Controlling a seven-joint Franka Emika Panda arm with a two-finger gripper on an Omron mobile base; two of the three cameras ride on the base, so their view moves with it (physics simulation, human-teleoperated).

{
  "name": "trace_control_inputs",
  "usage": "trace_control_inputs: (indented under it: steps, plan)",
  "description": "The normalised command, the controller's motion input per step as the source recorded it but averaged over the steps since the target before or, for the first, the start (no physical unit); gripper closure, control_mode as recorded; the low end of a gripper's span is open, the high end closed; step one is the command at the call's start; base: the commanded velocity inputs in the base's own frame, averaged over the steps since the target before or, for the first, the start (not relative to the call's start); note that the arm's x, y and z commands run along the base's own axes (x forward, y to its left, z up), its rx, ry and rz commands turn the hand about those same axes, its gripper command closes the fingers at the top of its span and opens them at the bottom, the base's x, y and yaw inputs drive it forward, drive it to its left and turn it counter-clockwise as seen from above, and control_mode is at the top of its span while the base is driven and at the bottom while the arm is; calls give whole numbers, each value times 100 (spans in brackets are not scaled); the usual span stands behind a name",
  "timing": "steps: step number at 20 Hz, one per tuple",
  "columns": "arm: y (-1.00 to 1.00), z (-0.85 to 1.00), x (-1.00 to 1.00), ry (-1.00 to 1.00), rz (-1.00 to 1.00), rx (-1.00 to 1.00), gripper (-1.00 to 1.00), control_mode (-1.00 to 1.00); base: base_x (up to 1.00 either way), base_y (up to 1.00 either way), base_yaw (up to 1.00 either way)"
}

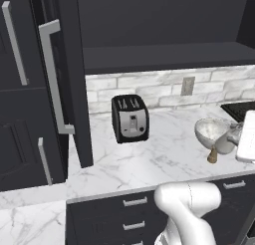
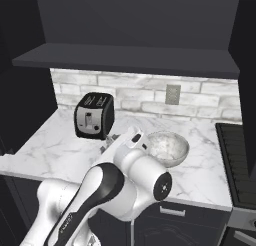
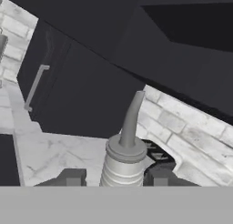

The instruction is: Retrieve the bottle and the shaker from the cabinet and place them next to the mixing bowl on the counter. Then add garlic from the fridge to the mixing bowl.

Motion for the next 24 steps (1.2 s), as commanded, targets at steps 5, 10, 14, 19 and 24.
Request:
trace_control_inputs:
  steps: [5, 10, 14, 19, 24]
  plan:
    - [0, -40, 23, 0, -5, -3, 100, -100, 0, 0, 0]
    - [0, -20, 40, 5, -4, 0, 100, -100, 0, 0, 0]
    - [0, -25, 51, 4, -2, 0, 100, -100, 0, 0, 0]
    - [0, -25, 45, 5, -2, 0, 100, -100, 0, 0, 0]
    - [0, -21, 43, 5, 0, 0, 100, -100, 0, 0, 0]
